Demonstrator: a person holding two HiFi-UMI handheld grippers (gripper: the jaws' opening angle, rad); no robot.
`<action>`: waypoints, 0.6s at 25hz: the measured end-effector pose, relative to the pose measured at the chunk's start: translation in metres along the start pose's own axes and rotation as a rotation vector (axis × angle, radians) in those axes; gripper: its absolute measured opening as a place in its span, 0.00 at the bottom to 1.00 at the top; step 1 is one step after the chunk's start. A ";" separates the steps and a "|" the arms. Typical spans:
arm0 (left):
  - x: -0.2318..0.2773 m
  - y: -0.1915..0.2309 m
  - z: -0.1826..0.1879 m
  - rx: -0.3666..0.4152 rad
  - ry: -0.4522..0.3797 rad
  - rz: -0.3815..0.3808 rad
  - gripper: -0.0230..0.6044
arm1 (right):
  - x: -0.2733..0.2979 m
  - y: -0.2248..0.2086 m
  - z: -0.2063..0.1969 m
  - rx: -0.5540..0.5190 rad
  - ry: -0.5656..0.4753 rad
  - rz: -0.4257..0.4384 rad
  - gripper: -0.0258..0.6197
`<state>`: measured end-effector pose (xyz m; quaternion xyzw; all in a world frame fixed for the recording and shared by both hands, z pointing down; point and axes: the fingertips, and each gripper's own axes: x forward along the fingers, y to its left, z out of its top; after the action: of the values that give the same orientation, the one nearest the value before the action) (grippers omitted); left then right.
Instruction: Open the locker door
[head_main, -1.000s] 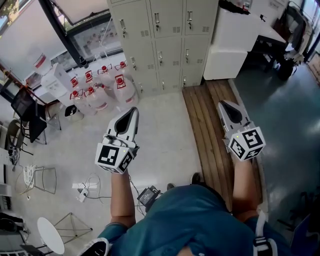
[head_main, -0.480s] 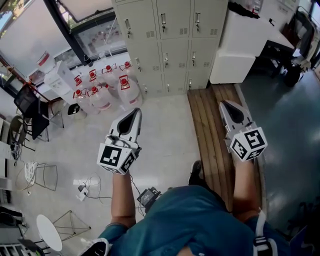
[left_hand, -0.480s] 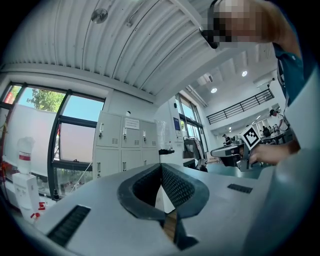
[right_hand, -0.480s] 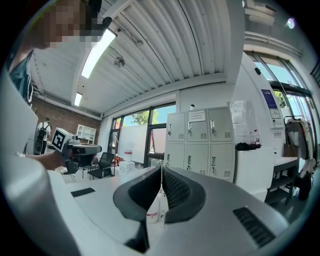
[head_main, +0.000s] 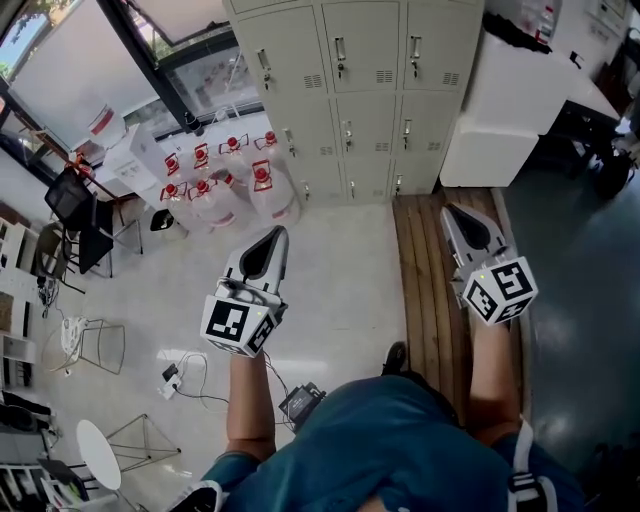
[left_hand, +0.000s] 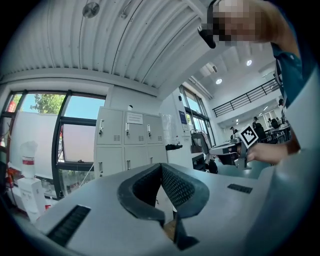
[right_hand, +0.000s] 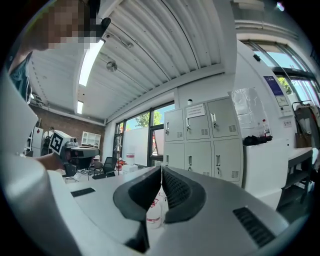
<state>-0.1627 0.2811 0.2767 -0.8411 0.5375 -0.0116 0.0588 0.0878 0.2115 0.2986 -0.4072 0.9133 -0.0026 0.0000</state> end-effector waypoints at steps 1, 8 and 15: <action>0.012 0.000 0.000 0.002 0.005 0.006 0.06 | 0.006 -0.011 0.000 0.004 -0.001 0.007 0.10; 0.093 -0.013 0.002 0.024 0.027 0.038 0.06 | 0.033 -0.090 -0.004 0.028 -0.002 0.045 0.10; 0.160 -0.029 0.007 0.055 0.045 0.046 0.06 | 0.050 -0.154 -0.006 0.059 -0.018 0.075 0.10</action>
<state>-0.0684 0.1488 0.2662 -0.8261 0.5574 -0.0438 0.0702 0.1687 0.0716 0.3055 -0.3727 0.9274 -0.0257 0.0204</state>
